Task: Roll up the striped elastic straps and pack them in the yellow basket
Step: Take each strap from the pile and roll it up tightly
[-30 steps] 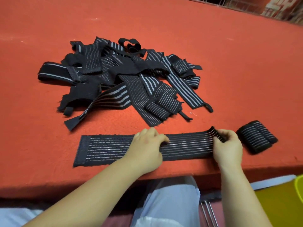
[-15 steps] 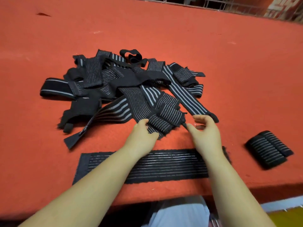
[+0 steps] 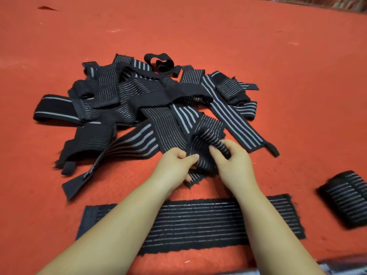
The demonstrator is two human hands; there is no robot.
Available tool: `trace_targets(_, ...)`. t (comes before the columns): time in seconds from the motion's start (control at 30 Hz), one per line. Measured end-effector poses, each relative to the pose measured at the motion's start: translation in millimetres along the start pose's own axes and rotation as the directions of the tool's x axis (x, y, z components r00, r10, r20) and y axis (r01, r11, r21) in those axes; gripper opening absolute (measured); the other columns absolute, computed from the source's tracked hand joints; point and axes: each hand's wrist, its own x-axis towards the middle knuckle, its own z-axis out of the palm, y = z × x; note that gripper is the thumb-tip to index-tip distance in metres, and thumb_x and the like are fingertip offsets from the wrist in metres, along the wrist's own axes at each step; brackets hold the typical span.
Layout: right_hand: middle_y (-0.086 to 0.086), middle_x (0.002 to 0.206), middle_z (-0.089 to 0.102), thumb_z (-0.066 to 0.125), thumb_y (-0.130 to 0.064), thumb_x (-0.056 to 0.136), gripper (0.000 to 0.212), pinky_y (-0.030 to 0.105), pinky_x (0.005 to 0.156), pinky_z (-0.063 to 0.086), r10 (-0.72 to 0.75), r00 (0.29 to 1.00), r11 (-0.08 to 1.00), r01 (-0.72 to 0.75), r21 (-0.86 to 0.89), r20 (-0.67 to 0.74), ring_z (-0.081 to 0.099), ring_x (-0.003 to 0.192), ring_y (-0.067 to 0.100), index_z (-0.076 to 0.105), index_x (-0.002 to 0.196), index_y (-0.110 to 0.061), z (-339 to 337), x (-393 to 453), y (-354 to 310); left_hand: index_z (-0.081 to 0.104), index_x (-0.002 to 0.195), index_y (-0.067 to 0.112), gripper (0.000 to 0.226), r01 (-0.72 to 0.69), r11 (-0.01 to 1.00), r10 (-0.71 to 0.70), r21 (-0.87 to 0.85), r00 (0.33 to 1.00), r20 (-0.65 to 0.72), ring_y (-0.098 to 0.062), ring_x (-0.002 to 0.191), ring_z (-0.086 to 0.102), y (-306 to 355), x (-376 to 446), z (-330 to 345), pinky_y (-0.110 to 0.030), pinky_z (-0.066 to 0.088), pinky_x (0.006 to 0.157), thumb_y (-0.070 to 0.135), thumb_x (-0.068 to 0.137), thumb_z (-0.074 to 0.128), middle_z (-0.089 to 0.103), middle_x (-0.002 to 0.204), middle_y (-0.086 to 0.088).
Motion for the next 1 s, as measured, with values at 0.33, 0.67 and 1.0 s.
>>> trace_targets(0.33,-0.008,0.082,0.072,0.059,-0.029,0.088,0.014,0.03,0.077,0.052,0.137,0.989,0.839,-0.088,0.537,-0.053,0.066,0.081,0.008,0.065,0.084,-0.017,-38,-46,-39,0.033,0.06,0.018,0.041,-0.223,0.879,0.217,-0.422,0.974,-0.064,-0.009,0.057,0.044,2,-47,-17,-0.017,0.05,0.051,-0.013,0.083,0.045,0.037,0.06,0.002)
trace_targets(0.67,0.019,0.098,0.068,0.058,-0.021,0.078,0.032,0.049,0.085,0.052,0.354,0.754,0.207,-0.64,0.74,0.553,0.065,0.087,0.032,0.066,0.102,-0.002,-23,-69,-49,0.031,0.063,0.017,0.041,-0.174,0.881,0.251,-0.439,0.96,0.123,-0.012,0.055,0.043,-13,-89,-15,-0.018,0.045,0.051,-0.021,0.079,0.037,0.04,0.06,0.0)
trace_targets(1.0,0.01,0.103,0.072,0.052,0.01,0.086,0.041,0.045,0.089,0.053,0.323,0.903,0.588,-0.427,0.687,0.285,0.068,0.094,0.024,0.06,0.118,-0.014,0,-58,-48,0.054,0.122,0.022,0.027,0.024,0.81,0.005,-0.586,0.999,0.049,-0.012,0.083,0.058,-14,-74,-5,-0.023,0.043,0.055,0.025,0.098,0.042,0.066,0.104,0.001)
